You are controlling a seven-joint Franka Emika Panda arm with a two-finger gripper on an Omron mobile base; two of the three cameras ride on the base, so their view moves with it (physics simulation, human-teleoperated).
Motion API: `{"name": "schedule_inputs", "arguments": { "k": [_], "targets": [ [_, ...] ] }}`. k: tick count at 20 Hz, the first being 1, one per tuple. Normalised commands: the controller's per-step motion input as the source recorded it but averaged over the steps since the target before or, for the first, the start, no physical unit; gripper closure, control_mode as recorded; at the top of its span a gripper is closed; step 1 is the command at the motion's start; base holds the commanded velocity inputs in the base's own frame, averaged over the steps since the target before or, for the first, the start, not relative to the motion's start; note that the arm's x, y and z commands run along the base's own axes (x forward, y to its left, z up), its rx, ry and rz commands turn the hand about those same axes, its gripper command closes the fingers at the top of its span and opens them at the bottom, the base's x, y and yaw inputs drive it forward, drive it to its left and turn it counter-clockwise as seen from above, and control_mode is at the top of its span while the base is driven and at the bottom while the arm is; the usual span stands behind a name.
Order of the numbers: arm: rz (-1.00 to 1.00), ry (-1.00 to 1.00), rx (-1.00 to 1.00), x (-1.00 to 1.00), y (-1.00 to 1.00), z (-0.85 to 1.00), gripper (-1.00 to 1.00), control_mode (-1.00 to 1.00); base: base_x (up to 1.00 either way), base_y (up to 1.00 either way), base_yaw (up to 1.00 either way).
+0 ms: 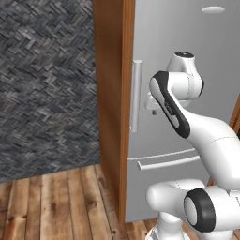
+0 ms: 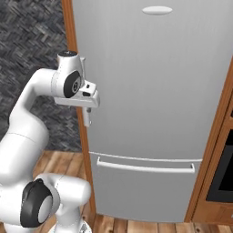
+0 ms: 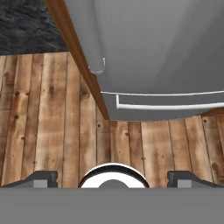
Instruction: Open the fridge, remove the apple, avocado, and fish, and place them on any counter.
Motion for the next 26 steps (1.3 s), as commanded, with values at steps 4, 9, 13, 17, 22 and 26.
{"name": "schedule_inputs", "arguments": {
  "k": [4, 9, 13, 17, 22, 26],
  "targets": [
    [0.0, 0.0, 0.0, 0.0, 0.0, 0.0, -1.0, 1.0, -0.41, 0.08, -0.06],
    [0.0, 0.0, 0.0, 0.0, 0.0, 0.0, -1.0, 1.0, -0.08, 0.16, 0.0],
    [0.03, 0.0, -0.01, -0.05, 0.14, -0.18, -1.0, -1.0, 0.0, 0.14, 0.01],
    [0.09, -0.13, 0.0, -0.34, 0.43, -0.18, -1.0, -1.0, 0.0, 0.0, 0.0],
    [0.07, -0.29, -0.02, -0.01, 0.33, 0.0, -1.0, -1.0, 0.0, 0.0, 0.0],
    [0.01, -0.2, -0.06, 0.24, 0.15, 0.02, -1.0, -1.0, 0.0, 0.0, 0.0]
  ]
}}
